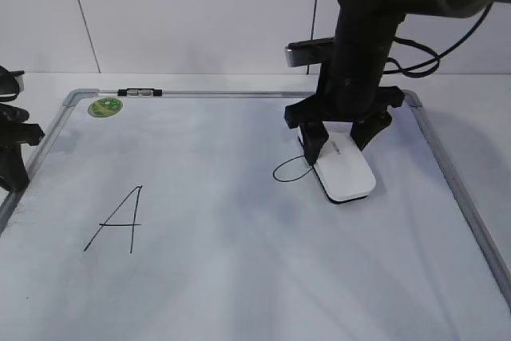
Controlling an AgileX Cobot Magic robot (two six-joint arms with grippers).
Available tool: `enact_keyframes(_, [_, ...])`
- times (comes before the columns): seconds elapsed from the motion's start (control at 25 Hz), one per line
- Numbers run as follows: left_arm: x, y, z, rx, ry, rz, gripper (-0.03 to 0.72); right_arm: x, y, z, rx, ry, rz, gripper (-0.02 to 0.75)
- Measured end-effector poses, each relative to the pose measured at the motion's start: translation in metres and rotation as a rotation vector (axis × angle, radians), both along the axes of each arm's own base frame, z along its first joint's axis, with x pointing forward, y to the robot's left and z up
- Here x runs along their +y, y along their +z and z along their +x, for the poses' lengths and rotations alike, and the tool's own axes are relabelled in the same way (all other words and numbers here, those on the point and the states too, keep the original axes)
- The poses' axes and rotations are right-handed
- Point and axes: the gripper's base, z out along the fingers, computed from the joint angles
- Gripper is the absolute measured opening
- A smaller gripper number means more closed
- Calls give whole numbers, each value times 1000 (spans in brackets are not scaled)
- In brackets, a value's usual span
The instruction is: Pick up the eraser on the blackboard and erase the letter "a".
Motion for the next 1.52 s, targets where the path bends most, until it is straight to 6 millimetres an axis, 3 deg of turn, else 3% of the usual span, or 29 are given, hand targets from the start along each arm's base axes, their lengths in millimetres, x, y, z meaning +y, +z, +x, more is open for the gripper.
enact_keyframes(0.32, [0,0,0,0,0,0,34,6,-26,15,30,0,-13,582])
enact_keyframes(0.72, [0,0,0,1,-1,2,35,13,-28,16,51,43,-9,582])
enact_keyframes(0.84, [0,0,0,2,-2,3,35,29,-27,9,43,94,-5,582])
enact_keyframes(1.08, [0,0,0,2,-2,3,35,80,-28,-19,45,217,21,582])
enact_keyframes(1.2, [0,0,0,2,-2,3,35,91,-28,-26,41,251,16,582])
enact_keyframes(1.4, [0,0,0,1,-1,1,35,80,-28,-19,27,196,-9,582])
enact_keyframes(1.52, [0,0,0,1,-1,0,35,54,-28,-2,26,120,-11,582])
